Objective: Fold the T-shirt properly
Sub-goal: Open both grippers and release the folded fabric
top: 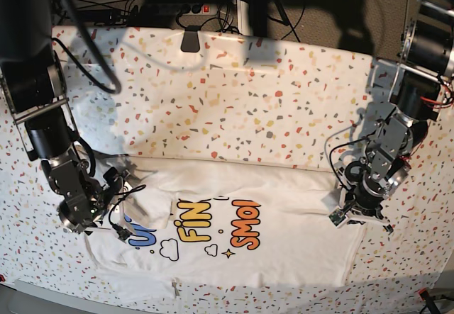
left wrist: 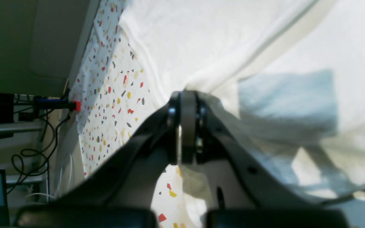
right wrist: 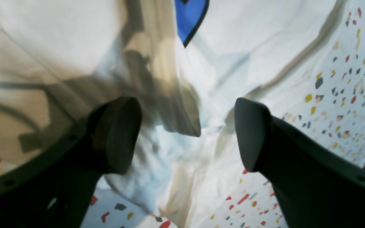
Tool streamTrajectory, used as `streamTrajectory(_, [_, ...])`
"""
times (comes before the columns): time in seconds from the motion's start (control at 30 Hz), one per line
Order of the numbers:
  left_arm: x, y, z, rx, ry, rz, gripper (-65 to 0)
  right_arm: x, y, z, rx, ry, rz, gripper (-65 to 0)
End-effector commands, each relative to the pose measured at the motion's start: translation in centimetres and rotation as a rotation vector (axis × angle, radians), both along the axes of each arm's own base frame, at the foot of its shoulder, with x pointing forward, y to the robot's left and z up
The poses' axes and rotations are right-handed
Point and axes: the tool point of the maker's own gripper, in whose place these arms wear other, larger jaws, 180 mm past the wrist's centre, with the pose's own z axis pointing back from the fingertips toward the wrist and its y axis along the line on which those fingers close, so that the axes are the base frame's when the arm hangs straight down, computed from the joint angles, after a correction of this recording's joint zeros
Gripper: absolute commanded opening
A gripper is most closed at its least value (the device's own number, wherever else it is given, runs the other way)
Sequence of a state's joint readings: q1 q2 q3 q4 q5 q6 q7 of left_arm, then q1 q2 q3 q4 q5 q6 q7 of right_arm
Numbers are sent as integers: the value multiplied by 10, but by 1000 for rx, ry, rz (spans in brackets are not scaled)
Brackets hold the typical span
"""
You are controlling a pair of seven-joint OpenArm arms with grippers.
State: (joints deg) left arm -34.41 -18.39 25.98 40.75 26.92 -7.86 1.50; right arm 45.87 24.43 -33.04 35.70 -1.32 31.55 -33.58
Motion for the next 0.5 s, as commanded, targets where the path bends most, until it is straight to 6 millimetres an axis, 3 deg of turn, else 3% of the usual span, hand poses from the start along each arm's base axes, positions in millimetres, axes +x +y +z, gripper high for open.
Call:
streamTrajectory(0.0, [15,3,26,-5,-72,0,-650,18,-4,24,4,-65,-5,-180])
streamTrajectory(0.17, [15,3,26,-5,-71,0,-650,23,-17,23,-35,-112,-26,-180])
streamTrajectory(0.27, [15,3,26,-5,-72,0,-650,34,-34,36,-107,-208,-67,-180])
streamTrajectory(0.4, [15,3,26,-4,-71,0,-650,54,-85,107,-366,-602,-289,-180])
streamTrajectory(0.47, [15,3,26,-4,-71,1,-650,55,-95,130,-448,-695,-315,-180])
